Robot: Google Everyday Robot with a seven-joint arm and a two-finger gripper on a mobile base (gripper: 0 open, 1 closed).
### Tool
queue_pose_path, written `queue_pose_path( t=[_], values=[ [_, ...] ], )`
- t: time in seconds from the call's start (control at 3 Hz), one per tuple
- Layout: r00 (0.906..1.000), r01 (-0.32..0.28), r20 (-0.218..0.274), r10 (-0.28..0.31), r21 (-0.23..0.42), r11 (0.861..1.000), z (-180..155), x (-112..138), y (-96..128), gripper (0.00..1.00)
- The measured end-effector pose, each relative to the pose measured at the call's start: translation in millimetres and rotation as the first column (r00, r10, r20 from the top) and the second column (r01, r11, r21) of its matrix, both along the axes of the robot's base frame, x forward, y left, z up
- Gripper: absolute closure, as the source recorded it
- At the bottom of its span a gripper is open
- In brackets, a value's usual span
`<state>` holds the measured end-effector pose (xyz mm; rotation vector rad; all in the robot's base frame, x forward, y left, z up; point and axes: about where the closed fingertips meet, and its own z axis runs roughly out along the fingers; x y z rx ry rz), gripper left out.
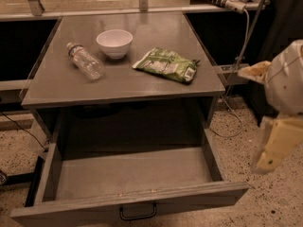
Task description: Close top drawer
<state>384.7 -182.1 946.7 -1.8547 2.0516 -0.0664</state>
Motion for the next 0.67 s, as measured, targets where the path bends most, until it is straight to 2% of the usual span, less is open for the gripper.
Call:
queue_pose_path(
  t=[0.33, 0.67],
  values=[
    [0.9990, -0.045, -0.003, 0.045, 0.071, 0.996, -40.7, -33.8, 6.9, 0.00],
    [0.9981, -0.057, -0.015, 0.059, 0.148, 0.987, -95.9, -54.9, 8.6, 0.00]
  ],
)
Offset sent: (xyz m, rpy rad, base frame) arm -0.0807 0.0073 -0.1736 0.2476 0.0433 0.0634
